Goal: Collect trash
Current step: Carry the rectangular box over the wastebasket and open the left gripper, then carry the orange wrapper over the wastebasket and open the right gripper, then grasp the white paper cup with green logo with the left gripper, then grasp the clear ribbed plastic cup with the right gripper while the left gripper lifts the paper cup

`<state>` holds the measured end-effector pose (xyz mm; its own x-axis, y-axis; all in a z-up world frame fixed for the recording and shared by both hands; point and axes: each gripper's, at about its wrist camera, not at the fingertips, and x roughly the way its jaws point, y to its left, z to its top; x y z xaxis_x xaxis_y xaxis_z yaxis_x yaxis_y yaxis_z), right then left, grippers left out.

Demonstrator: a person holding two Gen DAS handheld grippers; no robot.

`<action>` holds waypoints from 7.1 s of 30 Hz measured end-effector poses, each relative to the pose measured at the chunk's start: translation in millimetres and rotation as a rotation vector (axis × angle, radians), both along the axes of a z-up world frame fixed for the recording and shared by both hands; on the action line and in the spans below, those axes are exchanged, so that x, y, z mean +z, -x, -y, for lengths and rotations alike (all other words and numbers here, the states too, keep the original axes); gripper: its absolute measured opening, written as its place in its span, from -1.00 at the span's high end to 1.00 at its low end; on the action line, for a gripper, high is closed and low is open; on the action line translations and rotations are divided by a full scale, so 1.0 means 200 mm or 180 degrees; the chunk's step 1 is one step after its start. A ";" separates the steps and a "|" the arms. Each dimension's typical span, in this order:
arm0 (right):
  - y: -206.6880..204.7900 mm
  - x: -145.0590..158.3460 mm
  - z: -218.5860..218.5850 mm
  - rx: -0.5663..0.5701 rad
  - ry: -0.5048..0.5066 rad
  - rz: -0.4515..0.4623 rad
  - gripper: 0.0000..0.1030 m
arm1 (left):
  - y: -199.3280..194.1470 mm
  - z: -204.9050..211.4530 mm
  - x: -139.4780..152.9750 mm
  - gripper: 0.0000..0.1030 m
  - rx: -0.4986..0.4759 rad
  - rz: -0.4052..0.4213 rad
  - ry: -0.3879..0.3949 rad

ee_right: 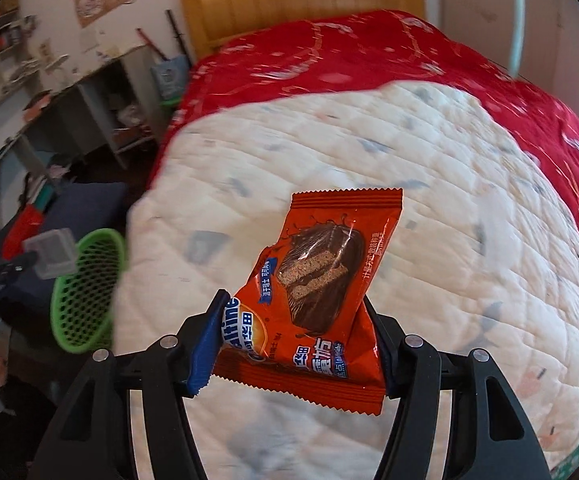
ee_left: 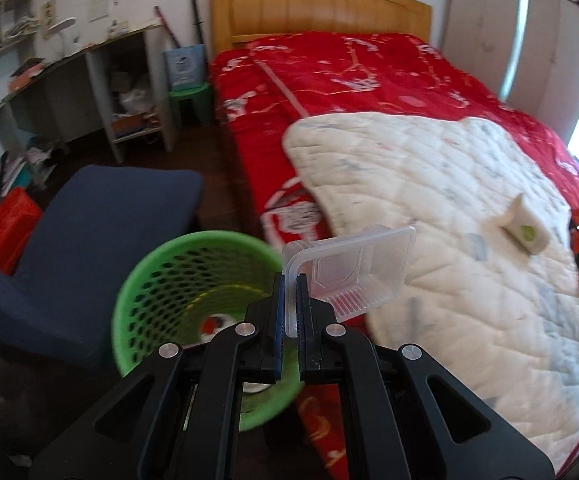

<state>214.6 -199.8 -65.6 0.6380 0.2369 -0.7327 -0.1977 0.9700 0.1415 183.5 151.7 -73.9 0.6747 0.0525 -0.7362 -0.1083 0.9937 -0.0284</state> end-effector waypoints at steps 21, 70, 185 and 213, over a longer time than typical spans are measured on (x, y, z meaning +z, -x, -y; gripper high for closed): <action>0.02 0.08 -0.76 0.0858 -0.0141 0.0043 -0.16 | 0.01 -0.44 -0.19 0.84 0.0528 -0.0337 -0.0018; -0.04 0.02 -1.08 0.1095 -0.0144 -0.0064 -0.16 | -0.15 -0.57 -0.16 -0.24 0.0319 -0.0382 -0.0168; -0.63 -0.27 1.08 -0.0413 -0.0785 -0.0523 -0.34 | -0.94 1.67 -0.28 -0.21 -0.0443 -0.1237 0.1084; -0.70 -0.32 0.76 -0.0609 0.0208 -0.0639 0.53 | -0.60 1.10 0.10 -0.15 -0.0523 -0.0587 0.0621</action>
